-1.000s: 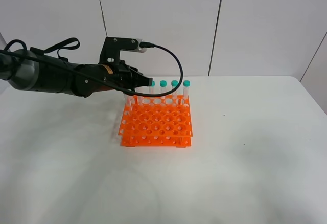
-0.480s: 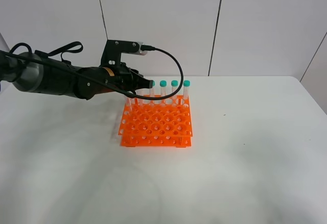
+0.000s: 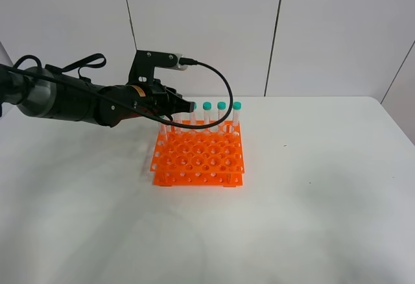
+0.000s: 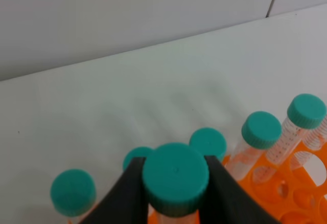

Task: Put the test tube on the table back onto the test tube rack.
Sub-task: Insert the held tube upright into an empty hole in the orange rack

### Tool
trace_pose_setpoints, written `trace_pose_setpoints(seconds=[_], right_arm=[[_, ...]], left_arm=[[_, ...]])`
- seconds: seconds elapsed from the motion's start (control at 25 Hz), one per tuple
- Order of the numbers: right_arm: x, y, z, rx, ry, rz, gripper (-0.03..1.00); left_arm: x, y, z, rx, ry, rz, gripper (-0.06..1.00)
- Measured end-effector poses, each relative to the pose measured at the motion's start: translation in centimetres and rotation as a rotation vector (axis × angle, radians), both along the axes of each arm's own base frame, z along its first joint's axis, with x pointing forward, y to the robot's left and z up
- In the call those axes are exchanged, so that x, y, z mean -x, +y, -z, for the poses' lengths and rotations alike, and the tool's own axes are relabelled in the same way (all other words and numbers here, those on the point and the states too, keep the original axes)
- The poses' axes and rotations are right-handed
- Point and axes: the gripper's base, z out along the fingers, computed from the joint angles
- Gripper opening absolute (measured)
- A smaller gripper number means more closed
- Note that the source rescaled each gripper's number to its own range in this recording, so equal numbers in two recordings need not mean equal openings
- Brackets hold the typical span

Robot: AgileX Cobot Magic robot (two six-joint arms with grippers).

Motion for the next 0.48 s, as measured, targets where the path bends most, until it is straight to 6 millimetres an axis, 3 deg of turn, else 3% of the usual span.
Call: trace_pose_setpoints(seconds=[0.48], right_arm=[[0.00, 0.00, 0.00, 0.000, 0.000, 0.000, 1.00]], left_arm=[[0.02, 0.00, 0.03, -0.023, -0.005, 0.012, 0.00]])
